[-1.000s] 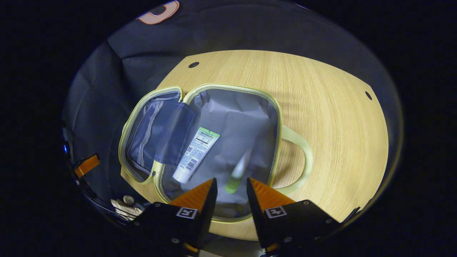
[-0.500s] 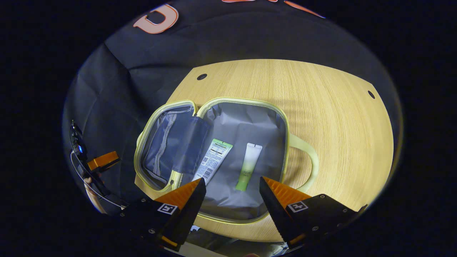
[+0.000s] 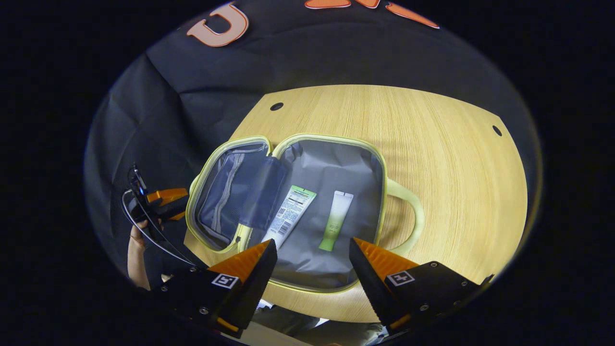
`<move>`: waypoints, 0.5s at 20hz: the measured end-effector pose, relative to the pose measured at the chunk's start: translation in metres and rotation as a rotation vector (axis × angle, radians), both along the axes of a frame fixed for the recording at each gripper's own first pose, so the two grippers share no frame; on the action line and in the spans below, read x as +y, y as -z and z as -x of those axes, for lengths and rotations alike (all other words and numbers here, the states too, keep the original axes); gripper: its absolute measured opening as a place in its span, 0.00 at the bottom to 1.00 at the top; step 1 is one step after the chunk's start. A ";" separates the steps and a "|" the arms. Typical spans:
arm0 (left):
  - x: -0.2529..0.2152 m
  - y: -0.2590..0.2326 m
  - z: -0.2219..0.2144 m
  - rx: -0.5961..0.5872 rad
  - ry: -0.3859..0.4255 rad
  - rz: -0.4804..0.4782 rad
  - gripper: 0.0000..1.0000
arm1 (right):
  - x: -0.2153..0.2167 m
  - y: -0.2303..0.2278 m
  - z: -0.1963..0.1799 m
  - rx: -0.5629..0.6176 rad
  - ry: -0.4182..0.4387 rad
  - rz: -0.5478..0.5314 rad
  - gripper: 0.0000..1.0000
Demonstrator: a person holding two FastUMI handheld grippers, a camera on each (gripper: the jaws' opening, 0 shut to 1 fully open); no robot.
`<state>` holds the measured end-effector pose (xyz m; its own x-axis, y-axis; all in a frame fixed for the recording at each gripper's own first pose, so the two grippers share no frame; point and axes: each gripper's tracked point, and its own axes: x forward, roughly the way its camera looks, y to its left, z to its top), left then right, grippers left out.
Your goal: First open the suitcase, pack the skin care products into it, and then close the suitcase.
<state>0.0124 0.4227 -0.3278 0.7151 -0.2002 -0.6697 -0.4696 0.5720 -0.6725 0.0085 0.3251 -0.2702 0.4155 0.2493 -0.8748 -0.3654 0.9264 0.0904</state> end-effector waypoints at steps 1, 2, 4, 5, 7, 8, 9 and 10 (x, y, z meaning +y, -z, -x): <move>-0.002 0.004 -0.006 -0.005 0.001 0.018 0.97 | -0.001 0.000 0.001 -0.004 -0.001 0.002 0.96; -0.003 0.006 -0.012 -0.017 -0.001 0.030 0.95 | -0.003 0.000 0.003 -0.005 -0.004 0.008 0.96; -0.002 0.009 -0.017 -0.027 -0.003 0.041 0.90 | -0.005 0.001 0.006 -0.006 -0.007 0.018 0.96; -0.002 0.009 -0.018 -0.025 -0.010 0.035 0.85 | -0.006 0.001 0.008 -0.004 -0.006 0.018 0.96; -0.001 0.007 -0.017 0.001 -0.023 0.034 0.39 | -0.007 0.001 0.010 0.001 0.001 0.012 0.96; -0.004 0.008 -0.021 -0.007 -0.005 0.028 0.16 | -0.007 0.001 0.011 0.000 0.003 0.011 0.96; -0.006 0.004 -0.019 -0.007 0.011 0.016 0.15 | -0.008 0.001 0.011 -0.002 0.002 0.012 0.96; -0.007 0.000 -0.019 -0.008 0.030 -0.016 0.08 | -0.009 -0.001 0.011 -0.004 0.000 0.011 0.96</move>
<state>0.0312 0.4154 -0.3273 0.7145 -0.2113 -0.6669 -0.4464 0.5963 -0.6672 -0.0028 0.3163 -0.2691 0.4193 0.2397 -0.8756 -0.3662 0.9272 0.0785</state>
